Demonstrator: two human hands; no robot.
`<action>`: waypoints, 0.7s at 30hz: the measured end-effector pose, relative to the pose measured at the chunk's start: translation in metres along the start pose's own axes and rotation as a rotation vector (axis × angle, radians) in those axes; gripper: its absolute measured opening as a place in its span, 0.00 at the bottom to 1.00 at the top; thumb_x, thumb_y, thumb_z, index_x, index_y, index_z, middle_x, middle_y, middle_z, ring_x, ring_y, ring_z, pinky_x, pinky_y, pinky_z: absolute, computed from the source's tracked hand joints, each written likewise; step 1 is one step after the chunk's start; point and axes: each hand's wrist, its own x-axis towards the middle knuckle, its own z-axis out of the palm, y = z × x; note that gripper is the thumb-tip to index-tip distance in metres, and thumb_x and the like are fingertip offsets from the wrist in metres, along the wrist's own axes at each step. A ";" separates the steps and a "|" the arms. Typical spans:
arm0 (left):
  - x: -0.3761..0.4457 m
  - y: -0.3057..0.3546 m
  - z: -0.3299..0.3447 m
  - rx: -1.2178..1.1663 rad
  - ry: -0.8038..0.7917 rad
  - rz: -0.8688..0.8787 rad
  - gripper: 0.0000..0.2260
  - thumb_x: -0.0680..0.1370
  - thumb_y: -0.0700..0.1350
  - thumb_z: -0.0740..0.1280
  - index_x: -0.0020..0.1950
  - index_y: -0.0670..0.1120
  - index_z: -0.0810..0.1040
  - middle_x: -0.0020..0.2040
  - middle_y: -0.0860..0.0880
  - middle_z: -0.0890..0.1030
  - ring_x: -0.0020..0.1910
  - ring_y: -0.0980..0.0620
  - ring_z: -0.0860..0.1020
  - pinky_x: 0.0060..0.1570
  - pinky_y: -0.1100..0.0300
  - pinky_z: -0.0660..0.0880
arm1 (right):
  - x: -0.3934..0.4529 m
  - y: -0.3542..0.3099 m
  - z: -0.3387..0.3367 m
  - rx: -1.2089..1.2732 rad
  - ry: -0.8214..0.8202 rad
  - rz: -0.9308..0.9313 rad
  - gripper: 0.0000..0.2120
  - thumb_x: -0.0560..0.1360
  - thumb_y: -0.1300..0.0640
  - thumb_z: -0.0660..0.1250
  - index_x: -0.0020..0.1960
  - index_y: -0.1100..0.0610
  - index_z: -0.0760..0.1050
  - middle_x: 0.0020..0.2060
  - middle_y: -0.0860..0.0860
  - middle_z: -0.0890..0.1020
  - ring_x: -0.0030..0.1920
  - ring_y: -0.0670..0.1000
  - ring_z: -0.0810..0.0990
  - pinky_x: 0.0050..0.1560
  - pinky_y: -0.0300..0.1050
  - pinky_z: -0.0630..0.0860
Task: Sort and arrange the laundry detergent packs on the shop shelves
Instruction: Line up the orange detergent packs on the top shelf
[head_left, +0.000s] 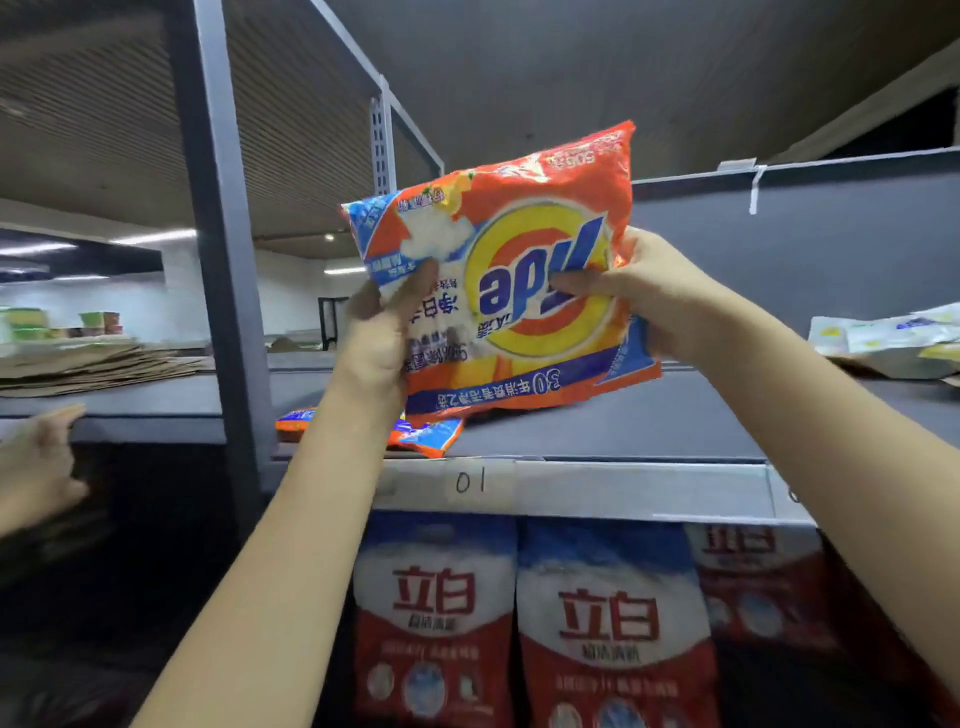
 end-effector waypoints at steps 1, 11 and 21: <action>-0.014 -0.001 0.001 0.001 0.017 -0.005 0.04 0.76 0.37 0.64 0.48 0.43 0.78 0.39 0.49 0.85 0.38 0.50 0.84 0.39 0.54 0.81 | -0.014 0.000 0.000 -0.010 -0.027 0.031 0.15 0.66 0.63 0.71 0.52 0.55 0.77 0.43 0.50 0.86 0.42 0.52 0.85 0.41 0.46 0.81; -0.135 -0.032 -0.017 0.050 0.047 -0.248 0.10 0.66 0.42 0.70 0.47 0.44 0.81 0.43 0.45 0.85 0.42 0.48 0.84 0.44 0.54 0.81 | -0.126 0.022 0.017 0.189 -0.039 0.331 0.37 0.56 0.45 0.80 0.61 0.56 0.73 0.50 0.56 0.84 0.47 0.58 0.84 0.43 0.52 0.82; -0.208 -0.057 -0.076 0.138 -0.040 -0.680 0.18 0.70 0.49 0.68 0.56 0.42 0.77 0.49 0.42 0.84 0.46 0.44 0.83 0.43 0.55 0.79 | -0.196 0.082 0.079 0.342 0.395 0.447 0.12 0.69 0.60 0.69 0.51 0.63 0.78 0.41 0.61 0.85 0.36 0.58 0.85 0.31 0.46 0.80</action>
